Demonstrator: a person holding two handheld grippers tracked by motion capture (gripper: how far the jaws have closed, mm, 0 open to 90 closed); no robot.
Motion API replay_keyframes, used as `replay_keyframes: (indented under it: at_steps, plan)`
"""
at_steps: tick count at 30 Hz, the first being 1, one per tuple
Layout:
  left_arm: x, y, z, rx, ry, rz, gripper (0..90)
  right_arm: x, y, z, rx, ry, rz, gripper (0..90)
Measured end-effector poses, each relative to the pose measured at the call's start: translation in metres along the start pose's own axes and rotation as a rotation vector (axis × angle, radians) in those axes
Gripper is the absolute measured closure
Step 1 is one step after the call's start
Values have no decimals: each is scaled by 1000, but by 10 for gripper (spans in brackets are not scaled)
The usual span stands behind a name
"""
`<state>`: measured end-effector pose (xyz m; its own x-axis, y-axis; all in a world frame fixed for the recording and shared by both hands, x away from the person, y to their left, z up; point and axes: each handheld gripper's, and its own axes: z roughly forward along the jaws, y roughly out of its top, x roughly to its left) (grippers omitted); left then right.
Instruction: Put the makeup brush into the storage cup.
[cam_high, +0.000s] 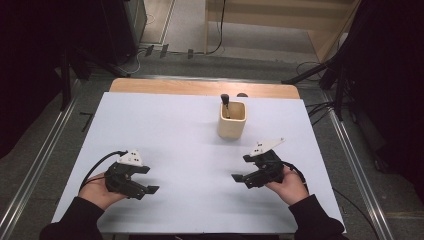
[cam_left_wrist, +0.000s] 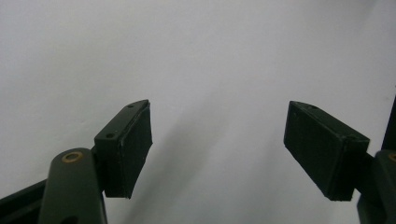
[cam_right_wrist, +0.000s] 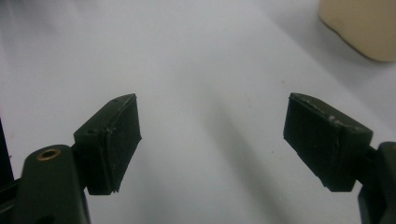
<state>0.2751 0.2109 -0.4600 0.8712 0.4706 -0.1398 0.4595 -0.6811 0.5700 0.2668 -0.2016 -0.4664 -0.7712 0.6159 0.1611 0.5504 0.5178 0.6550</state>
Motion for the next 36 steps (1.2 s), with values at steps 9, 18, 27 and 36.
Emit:
replay_keyframes:
  at_steps: [9, 18, 27, 36]
  plan:
    - [1, -1, 1, -2, 4, 6, 242, -4, -9, 5, 26, -10, -12, 199]
    - [1, -1, 4, 8, 7, 4, 240, -6, -11, 5, 6, -6, -9, 199]
    - [1, 0, 4, 8, 5, 9, 235, -5, -10, 6, 5, 5, -11, 199]
    - [0, -1, 6, 14, 4, 9, 234, -4, -10, 8, 21, 3, -16, 201]
